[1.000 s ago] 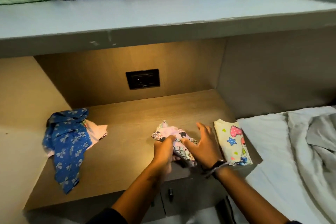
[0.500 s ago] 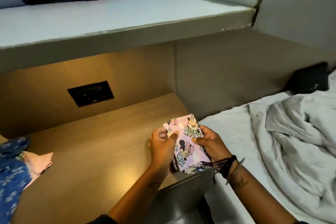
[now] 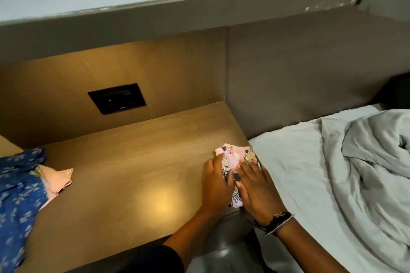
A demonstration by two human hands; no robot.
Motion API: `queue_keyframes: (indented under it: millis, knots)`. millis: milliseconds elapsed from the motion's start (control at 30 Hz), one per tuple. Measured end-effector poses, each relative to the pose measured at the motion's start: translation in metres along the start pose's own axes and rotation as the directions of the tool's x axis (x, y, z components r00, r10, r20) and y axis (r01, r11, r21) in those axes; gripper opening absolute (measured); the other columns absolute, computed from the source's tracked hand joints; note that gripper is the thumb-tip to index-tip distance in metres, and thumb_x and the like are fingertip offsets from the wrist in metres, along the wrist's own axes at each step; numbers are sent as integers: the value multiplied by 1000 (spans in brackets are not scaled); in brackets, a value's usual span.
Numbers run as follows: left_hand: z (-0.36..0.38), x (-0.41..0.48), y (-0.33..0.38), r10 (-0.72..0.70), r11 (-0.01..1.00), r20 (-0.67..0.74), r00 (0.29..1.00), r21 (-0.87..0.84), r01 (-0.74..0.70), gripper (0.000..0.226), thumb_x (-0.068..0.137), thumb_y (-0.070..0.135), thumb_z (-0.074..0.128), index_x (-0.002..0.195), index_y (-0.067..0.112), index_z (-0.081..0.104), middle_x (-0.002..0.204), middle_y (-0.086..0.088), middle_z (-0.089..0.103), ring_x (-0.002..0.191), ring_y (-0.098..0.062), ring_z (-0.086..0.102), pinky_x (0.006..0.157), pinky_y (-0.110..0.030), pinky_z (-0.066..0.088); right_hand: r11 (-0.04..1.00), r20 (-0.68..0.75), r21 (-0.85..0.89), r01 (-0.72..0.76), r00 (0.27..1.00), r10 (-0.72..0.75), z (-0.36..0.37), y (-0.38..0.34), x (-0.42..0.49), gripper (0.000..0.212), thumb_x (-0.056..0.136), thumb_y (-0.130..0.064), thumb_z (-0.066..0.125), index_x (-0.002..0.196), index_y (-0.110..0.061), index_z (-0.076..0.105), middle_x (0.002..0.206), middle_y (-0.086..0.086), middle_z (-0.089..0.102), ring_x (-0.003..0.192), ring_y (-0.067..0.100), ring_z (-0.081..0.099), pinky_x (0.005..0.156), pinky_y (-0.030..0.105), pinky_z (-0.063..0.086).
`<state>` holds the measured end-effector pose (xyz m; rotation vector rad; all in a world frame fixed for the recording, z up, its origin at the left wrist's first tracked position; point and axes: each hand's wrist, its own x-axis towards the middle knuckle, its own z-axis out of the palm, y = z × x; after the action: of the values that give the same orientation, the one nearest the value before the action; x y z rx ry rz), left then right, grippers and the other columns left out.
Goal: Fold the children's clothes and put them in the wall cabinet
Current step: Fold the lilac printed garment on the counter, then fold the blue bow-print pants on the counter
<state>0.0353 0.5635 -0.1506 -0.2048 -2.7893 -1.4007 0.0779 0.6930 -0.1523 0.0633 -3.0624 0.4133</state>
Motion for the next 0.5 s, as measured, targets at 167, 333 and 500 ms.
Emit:
queue_keyframes:
  millis: [167,333,500]
  knots:
    - [-23,10,-17,41,993,151,988,-114,-23,47,92,27,62,136,18,51,126,-7,56,110,-21,57,98,-40,49,994,184,-108,28,983,-8,-4,6,1,57,99,-39,26,152,-24,11,162,-3,10,148,15,3,118,40,-4]
    - [-99,-4,-46,96,991,59,994,-103,-90,35,91,38,58,123,24,59,122,6,56,98,-5,57,85,-22,50,981,37,-195,19,999,-12,-35,-24,10,52,91,-42,37,139,-24,42,150,6,40,140,26,31,113,53,18]
    - [-247,-51,-131,78,977,-220,972,209,-31,24,91,20,57,113,16,65,115,-3,62,105,-17,57,92,-31,48,969,-126,-35,245,961,-247,-25,-154,42,38,85,-36,58,114,-12,63,119,12,64,115,33,55,98,49,41]
